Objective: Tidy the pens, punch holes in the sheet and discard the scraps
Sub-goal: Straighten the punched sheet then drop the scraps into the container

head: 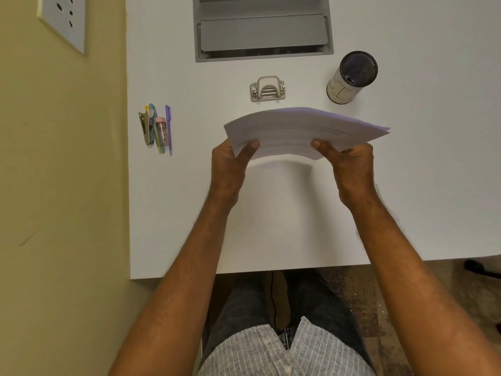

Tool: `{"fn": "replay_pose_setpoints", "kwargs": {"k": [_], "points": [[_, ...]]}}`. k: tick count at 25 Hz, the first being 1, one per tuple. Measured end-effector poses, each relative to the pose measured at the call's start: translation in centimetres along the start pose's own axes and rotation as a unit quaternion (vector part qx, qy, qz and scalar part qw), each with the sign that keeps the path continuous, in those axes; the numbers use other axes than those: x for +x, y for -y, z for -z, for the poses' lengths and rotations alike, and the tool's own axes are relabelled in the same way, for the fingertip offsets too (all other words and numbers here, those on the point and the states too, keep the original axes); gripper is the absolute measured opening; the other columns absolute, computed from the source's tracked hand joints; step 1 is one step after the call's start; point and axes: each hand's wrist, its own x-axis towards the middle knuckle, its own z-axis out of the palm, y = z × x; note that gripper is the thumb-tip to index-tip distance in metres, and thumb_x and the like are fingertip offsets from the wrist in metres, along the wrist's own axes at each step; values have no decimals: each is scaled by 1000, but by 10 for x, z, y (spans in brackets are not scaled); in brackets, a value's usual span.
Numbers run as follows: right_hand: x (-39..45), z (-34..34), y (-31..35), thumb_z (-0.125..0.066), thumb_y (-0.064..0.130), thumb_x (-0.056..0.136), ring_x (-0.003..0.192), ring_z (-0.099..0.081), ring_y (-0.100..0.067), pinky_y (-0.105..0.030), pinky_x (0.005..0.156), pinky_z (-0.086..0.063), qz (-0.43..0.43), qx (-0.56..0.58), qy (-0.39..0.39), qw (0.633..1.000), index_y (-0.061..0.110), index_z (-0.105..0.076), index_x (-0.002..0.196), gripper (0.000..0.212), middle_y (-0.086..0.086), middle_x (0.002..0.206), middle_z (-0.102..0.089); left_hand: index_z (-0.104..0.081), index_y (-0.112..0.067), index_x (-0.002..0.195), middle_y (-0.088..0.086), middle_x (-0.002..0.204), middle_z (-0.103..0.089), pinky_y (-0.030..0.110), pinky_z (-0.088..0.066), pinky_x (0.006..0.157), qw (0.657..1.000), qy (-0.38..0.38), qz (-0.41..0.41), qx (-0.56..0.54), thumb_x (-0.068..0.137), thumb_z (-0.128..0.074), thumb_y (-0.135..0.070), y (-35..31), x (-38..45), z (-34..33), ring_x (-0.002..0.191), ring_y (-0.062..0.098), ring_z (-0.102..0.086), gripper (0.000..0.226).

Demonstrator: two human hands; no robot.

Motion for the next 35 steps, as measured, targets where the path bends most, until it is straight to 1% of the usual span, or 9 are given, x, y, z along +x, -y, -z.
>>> {"fn": "replay_pose_setpoints", "kwargs": {"k": [5, 10, 18, 20, 22, 25, 27, 32, 35], "points": [[4, 0, -2, -83, 7, 85, 100, -74, -8, -26, 91, -58, 2, 0, 10, 1000, 31, -72, 110, 36, 15, 103, -79, -69, -29, 108, -16, 98, -75, 23, -58, 86, 1000, 0, -13, -2, 95, -70, -4, 2, 4, 3, 91, 1, -71, 28], [7, -7, -16, -84, 8, 85, 104, -73, -9, -30, 96, -59, -24, -24, 29, 999, 27, -69, 120, 42, 12, 111, -77, -66, -20, 118, -7, 106, -73, 22, -58, 87, 1000, 5, 21, -3, 95, -69, -2, 14, 8, 1, 93, -1, -70, 30], [7, -9, -5, -78, 8, 91, 96, -71, 4, -16, 87, -56, -22, -45, 17, 999, 28, -68, 116, 33, 19, 106, -74, -66, -21, 118, -12, 104, -73, 15, -57, 80, 1000, -3, 26, -6, 98, -67, -5, 2, 9, -1, 88, -4, -71, 26], [5, -7, 5, -77, 8, 92, 98, -73, 0, -18, 87, -58, -3, -46, 21, 999, 30, -70, 109, 28, 20, 103, -76, -69, -22, 112, -14, 100, -77, 21, -59, 81, 1000, -3, 20, -20, 98, -67, -7, -6, 9, 4, 90, 2, -74, 21], [3, -8, 10, -77, 12, 92, 100, -75, -8, -24, 86, -61, 17, -52, 27, 998, 21, -73, 110, 21, 15, 108, -77, -72, -21, 109, -8, 99, -79, 32, -63, 81, 999, -1, 19, -39, 99, -67, -12, -11, 9, 12, 92, 14, -77, 14], [2, -15, 9, -76, 16, 94, 96, -75, -7, -23, 79, -60, 19, -73, 17, 997, 11, -71, 116, 23, 10, 109, -77, -71, -17, 113, 1, 106, -79, 39, -64, 80, 998, -9, 29, -53, 102, -63, -15, -9, 7, 20, 95, 24, -77, 14], [1, -21, 2, -73, 18, 97, 94, -75, -6, -23, 79, -59, 7, -75, 19, 997, 12, -68, 115, 20, 11, 105, -78, -69, -14, 119, 6, 112, -78, 44, -64, 83, 997, -17, 42, -55, 104, -60, -17, -3, 5, 24, 99, 29, -76, 18], [-5, -30, -18, -67, 26, 101, 94, -72, -9, -30, 85, -59, -23, -97, 30, 995, 21, -65, 110, 11, 8, 105, -77, -68, -20, 121, 3, 115, -78, 49, -62, 90, 995, -33, 83, -55, 107, -54, -19, 13, 1, 36, 103, 27, -76, 20], [-9, -35, -22, -65, 24, 102, 86, -69, -2, -21, 77, -56, -34, -103, 28, 994, 25, -63, 104, 3, 13, 98, -75, -67, -22, 120, 2, 117, -77, 46, -62, 90, 993, -18, 98, -58, 107, -53, -20, 17, -3, 40, 106, 26, -75, 19]]}}
